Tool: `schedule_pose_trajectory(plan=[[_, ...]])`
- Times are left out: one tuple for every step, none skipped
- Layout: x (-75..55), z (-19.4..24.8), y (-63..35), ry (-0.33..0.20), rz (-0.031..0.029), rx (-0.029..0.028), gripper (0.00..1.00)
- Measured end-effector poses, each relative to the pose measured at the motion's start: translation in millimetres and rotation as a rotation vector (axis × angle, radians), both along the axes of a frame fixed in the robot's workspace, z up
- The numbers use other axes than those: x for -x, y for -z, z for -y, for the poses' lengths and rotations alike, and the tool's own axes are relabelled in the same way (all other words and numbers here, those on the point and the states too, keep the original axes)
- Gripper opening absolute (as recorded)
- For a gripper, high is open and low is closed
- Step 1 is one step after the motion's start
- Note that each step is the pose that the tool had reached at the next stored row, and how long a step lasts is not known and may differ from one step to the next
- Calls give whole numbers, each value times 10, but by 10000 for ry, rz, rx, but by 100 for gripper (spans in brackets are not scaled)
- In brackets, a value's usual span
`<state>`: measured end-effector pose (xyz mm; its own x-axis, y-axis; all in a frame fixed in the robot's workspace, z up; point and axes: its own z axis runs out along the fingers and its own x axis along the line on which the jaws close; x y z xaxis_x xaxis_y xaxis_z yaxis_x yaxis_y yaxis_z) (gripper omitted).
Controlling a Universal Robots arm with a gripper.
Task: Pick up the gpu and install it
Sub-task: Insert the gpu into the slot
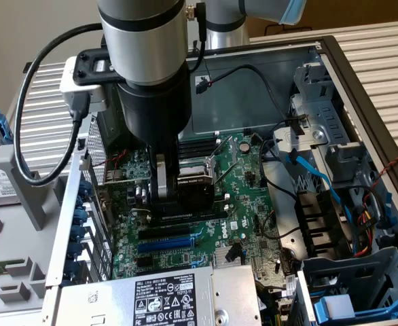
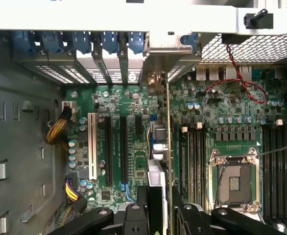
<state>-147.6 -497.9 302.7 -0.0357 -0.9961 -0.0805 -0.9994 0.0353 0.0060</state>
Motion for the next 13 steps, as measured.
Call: schedule_pose_trajectory(plan=[[-3,1,19,-1,0,0,28],[-3,2,36,-1,0,1,28],[-5,2,54,-1,-1,2,28],[-8,2,72,-1,-1,1,28],[-11,2,91,-1,0,1,28],[-16,2,109,-1,0,1,28],[-23,2,127,0,0,1,28],[-34,2,144,-1,-1,1,28],[-41,2,161,-1,-1,-3,28],[-42,2,165,-1,0,-6,28],[-42,2,165,0,-1,-5,28],[-42,2,165,0,-1,-5,28],[-42,2,167,0,-1,-4,28]])
